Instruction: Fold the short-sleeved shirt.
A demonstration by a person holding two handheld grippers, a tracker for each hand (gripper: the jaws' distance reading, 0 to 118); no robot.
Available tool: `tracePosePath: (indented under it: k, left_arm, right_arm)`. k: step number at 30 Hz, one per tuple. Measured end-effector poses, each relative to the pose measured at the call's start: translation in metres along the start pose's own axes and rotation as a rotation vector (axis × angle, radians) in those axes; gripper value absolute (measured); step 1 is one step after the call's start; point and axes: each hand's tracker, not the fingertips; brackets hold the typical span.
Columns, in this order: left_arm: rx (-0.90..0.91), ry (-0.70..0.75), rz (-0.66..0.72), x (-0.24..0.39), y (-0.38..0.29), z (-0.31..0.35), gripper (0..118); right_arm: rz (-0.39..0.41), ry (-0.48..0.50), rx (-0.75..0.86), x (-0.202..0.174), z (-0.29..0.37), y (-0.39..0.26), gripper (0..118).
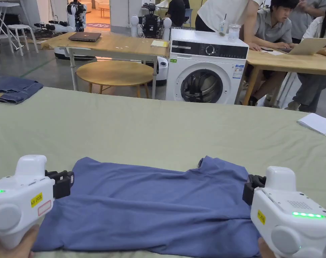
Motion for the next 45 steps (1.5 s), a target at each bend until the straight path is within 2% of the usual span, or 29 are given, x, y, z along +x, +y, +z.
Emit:
tracePosePath:
  k: [1,2,3,7,12,19,23,25,27,28,30,34,35,37,39,40,43,45]
  left_arm:
    - [0.022,0.007,-0.021,0.005,-0.001,0.003,18]
    - [0.036,0.019,-0.031,0.01,-0.003,0.01,2]
    - [0.052,0.029,-0.043,0.015,-0.006,0.018,0]
    - [0.068,0.028,-0.031,0.013,-0.01,0.027,0]
    - [0.006,0.088,-0.088,0.008,-0.017,0.036,0]
    - [-0.384,0.05,0.052,-0.048,-0.035,-0.007,0]
    - [-0.506,0.013,0.092,-0.066,-0.043,-0.03,0]
    - [-0.563,0.012,0.126,-0.075,-0.046,-0.041,13]
    - [-0.576,0.019,0.12,-0.077,-0.048,-0.051,45]
    - [-0.595,0.046,0.111,-0.073,-0.049,-0.053,47]
    - [-0.646,0.074,0.096,-0.067,-0.054,-0.06,59]
    - [-0.662,0.131,0.055,-0.047,-0.065,-0.063,59]
    - [-0.644,0.161,0.049,-0.041,-0.066,-0.059,56]
    - [-0.63,0.166,-0.035,-0.042,-0.075,-0.064,39]
    - [-0.617,0.127,-0.087,-0.034,-0.077,-0.061,5]
    - [-0.615,0.115,-0.074,-0.034,-0.076,-0.06,2]
    - [-0.608,0.082,-0.075,-0.039,-0.076,-0.059,1]
    - [-0.587,0.069,-0.047,-0.047,-0.071,-0.055,1]
  right_arm:
    - [0.003,0.002,0.013,-0.006,0.006,-0.001,0]
    - [0.005,0.013,0.016,-0.009,0.01,-0.002,0]
    - [-0.001,0.021,0.035,-0.014,0.016,-0.003,0]
    - [-0.004,0.042,0.039,-0.025,0.03,-0.007,0]
    - [0.014,0.037,0.043,-0.03,0.038,-0.015,0]
    - [0.024,0.05,-0.043,-0.025,0.03,-0.033,0]
    - [0.023,0.044,-0.079,-0.019,0.026,-0.04,0]
    - [0.027,0.04,-0.094,-0.017,0.025,-0.044,0]
    - [0.031,0.035,-0.106,-0.014,0.024,-0.047,0]
    - [0.031,0.032,-0.112,-0.013,0.023,-0.049,0]
    - [0.025,0.029,-0.126,-0.01,0.023,-0.051,0]
    - [0.024,0.021,-0.149,-0.004,0.024,-0.058,0]
    - [0.031,0.015,-0.156,-0.002,0.024,-0.06,0]
    - [0.026,0.006,-0.17,0.003,0.026,-0.061,0]
    - [0.015,-0.001,-0.186,0.011,0.025,-0.062,0]
    - [0.013,-0.006,-0.194,0.016,0.026,-0.062,0]
    - [0.006,-0.008,-0.235,0.038,0.023,-0.06,0]
    - [-0.005,-0.006,-0.278,0.057,0.02,-0.057,6]
